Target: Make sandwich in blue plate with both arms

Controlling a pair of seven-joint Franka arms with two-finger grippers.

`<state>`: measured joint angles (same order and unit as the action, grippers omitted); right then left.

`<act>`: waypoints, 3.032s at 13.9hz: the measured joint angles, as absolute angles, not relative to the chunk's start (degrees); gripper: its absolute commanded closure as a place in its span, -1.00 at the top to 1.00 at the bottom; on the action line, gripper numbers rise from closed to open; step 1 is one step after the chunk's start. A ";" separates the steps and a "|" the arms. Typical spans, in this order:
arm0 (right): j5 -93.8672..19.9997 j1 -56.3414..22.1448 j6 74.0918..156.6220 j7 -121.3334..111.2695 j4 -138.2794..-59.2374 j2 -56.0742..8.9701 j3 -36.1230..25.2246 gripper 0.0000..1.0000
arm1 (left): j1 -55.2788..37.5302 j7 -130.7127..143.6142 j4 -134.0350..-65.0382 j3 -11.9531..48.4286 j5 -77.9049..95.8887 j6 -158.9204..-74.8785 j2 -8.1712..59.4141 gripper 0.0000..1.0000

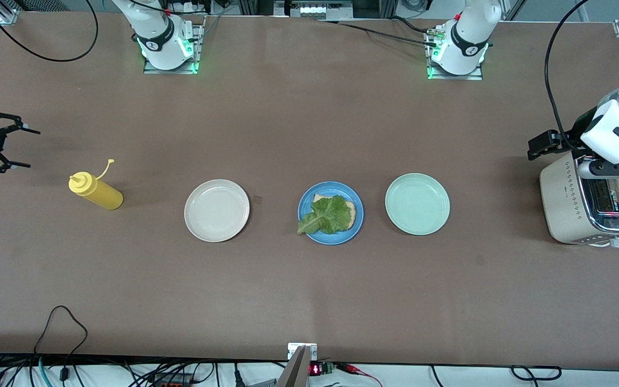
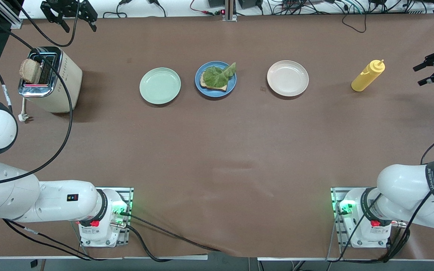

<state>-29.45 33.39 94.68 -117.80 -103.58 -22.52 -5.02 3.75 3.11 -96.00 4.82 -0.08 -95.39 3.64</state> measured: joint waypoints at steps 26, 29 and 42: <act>-48.63 37.96 94.69 -136.05 -95.52 -44.14 2.12 1.00 | 3.74 3.10 -96.00 4.89 -0.08 -95.39 3.64 1.00; -48.61 37.25 94.69 -136.09 -95.53 -44.16 2.48 1.00 | 3.75 3.10 -96.00 4.89 -0.08 -95.40 3.64 1.00; -48.38 32.26 95.09 -136.10 -95.53 -44.36 2.92 -0.62 | 3.82 3.10 -96.00 4.88 -0.08 -95.40 3.64 1.00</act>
<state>-48.38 32.26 95.09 -136.10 -95.53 -44.36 2.92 3.82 3.10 -96.00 4.88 -0.08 -95.40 3.64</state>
